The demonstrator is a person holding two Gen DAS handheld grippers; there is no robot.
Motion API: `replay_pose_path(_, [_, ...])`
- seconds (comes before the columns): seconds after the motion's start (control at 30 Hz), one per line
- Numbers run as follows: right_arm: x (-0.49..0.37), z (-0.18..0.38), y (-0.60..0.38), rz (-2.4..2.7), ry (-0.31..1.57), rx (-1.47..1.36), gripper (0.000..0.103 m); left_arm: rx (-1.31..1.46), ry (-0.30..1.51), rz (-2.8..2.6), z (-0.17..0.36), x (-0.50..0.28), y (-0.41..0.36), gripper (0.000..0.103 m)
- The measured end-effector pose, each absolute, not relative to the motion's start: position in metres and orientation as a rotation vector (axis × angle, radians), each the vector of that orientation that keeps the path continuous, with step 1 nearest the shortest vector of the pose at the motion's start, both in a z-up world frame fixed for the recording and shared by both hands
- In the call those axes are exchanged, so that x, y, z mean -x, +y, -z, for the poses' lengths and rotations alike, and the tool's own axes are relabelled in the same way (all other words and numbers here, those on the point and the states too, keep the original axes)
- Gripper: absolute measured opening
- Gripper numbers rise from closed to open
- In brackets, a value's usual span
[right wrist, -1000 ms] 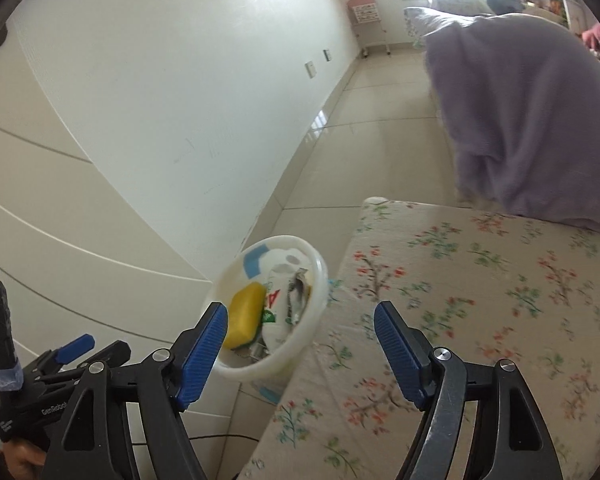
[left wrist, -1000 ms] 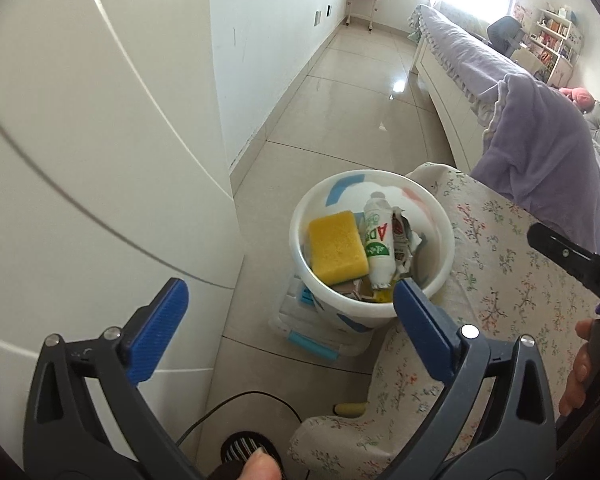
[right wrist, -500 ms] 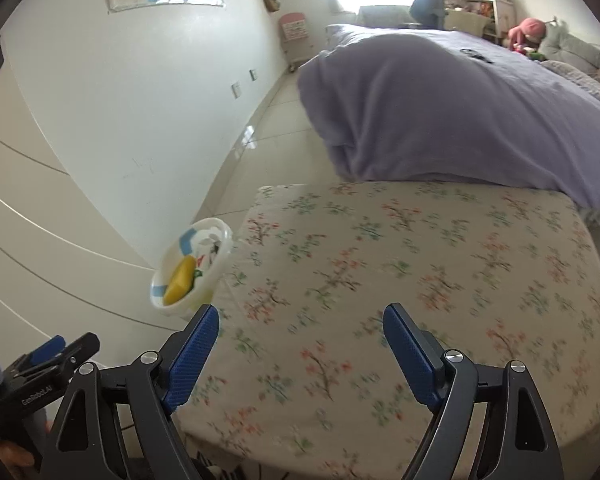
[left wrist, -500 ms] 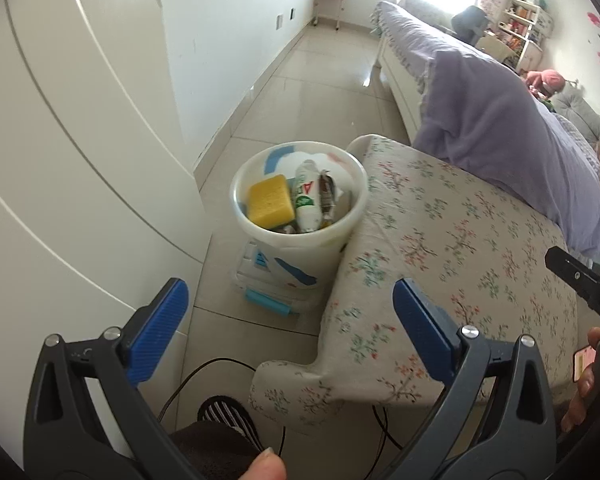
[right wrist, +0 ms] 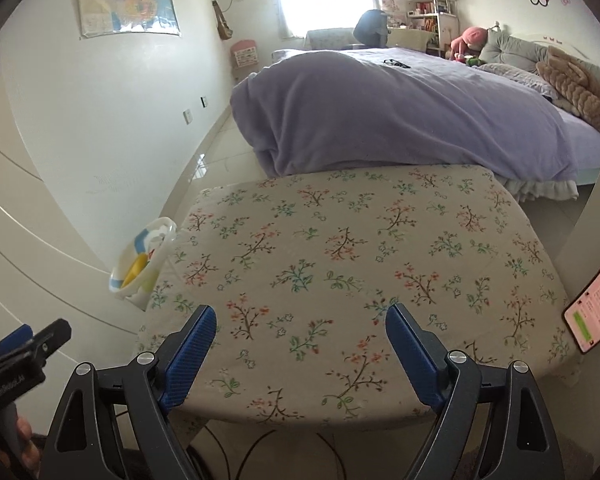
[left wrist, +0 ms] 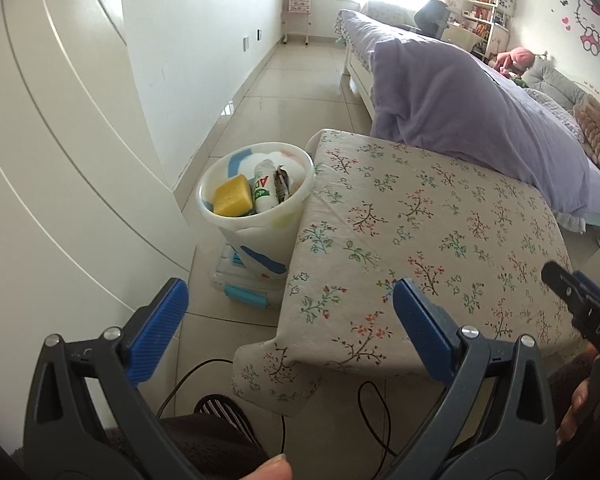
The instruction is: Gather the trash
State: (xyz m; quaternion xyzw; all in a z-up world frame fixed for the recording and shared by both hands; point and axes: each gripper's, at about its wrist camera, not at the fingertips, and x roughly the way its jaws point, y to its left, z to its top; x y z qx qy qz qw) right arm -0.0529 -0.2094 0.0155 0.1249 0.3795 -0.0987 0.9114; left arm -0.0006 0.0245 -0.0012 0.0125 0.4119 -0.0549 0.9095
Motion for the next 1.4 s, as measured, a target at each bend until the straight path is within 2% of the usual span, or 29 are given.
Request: replay_pose_path(1.4, [0.041, 0.0, -0.195, 0.201, 0.801, -0.247, 0.088, -0.017, 0.856, 0.104, 0.007, 0.006, 0.017, 0.102])
